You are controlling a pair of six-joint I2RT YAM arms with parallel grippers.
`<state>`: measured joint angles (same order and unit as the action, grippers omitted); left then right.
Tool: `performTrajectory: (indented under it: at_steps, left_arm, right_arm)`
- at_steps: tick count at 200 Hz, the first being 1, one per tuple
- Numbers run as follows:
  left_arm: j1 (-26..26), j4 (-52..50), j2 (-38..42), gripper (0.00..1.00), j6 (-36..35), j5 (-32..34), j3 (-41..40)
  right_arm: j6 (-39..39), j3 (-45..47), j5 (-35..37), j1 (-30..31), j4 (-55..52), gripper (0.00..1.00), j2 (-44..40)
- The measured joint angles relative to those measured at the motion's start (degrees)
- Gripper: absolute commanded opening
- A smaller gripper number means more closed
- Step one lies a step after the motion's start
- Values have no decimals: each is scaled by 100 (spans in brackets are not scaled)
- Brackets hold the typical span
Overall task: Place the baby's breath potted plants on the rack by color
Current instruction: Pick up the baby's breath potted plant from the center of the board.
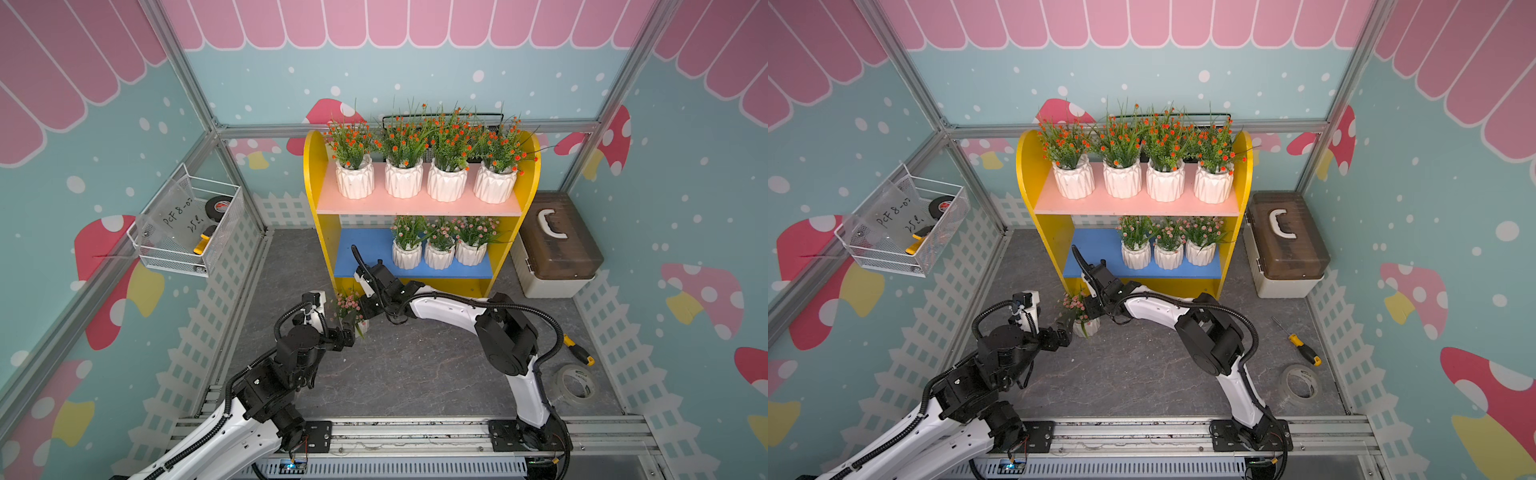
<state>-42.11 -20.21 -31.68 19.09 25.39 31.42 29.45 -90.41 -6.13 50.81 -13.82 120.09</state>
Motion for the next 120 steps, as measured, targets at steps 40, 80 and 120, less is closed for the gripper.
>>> performTrajectory:
  at_steps: [40, 80, 120]
  left_arm:
    - [0, 151, -63, 99, -44, -179, 0]
    - [-2, 461, -332, 99, -114, -415, 0]
    - [-2, 1019, -813, 99, -212, -887, -13]
  right_arm:
    - [-140, 675, 37, -214, -76, 2, -542]
    - [-260, 1652, 79, -546, -236, 2, -1375]
    - [-330, 2549, 7, -876, -286, 1, -2168]
